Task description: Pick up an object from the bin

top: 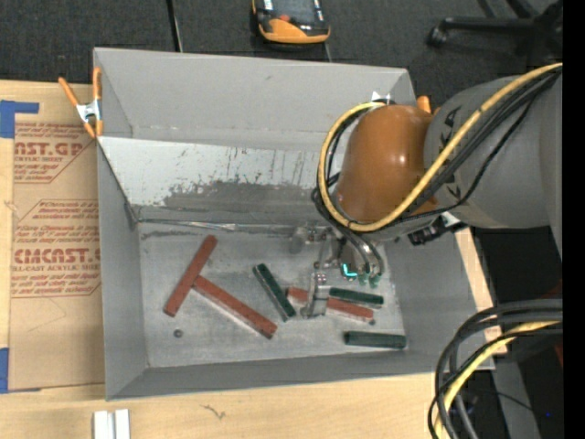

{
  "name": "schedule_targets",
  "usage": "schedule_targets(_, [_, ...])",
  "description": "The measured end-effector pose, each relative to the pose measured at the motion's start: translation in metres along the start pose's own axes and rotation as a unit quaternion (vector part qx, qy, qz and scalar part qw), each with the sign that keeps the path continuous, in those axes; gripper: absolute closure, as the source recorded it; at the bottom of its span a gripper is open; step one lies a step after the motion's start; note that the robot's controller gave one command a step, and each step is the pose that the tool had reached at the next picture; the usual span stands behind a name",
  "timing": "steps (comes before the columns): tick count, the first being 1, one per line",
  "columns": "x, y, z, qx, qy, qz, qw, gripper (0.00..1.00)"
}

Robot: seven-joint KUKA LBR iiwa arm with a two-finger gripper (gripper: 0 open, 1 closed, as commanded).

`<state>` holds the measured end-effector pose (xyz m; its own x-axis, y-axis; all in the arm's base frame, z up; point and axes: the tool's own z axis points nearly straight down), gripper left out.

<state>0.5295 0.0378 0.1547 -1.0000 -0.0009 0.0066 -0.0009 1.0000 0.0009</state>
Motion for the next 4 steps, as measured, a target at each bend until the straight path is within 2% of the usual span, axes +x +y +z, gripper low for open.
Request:
schedule_targets(1, [-0.002, 0.0, -0.003, 0.0, -0.0035, 0.0, 1.0, 0.0])
schedule_targets(2, [0.011, -0.054, 0.062, 0.0, -0.0062, -0.006, 1.0, 0.0])
schedule_targets(3, [0.018, -0.073, 0.061, 0.0, 0.0008, -0.008, 1.0, 0.0])
schedule_targets(4, [0.029, -0.047, 0.056, 0.0, -0.003, 0.056, 0.9984, 0.0])
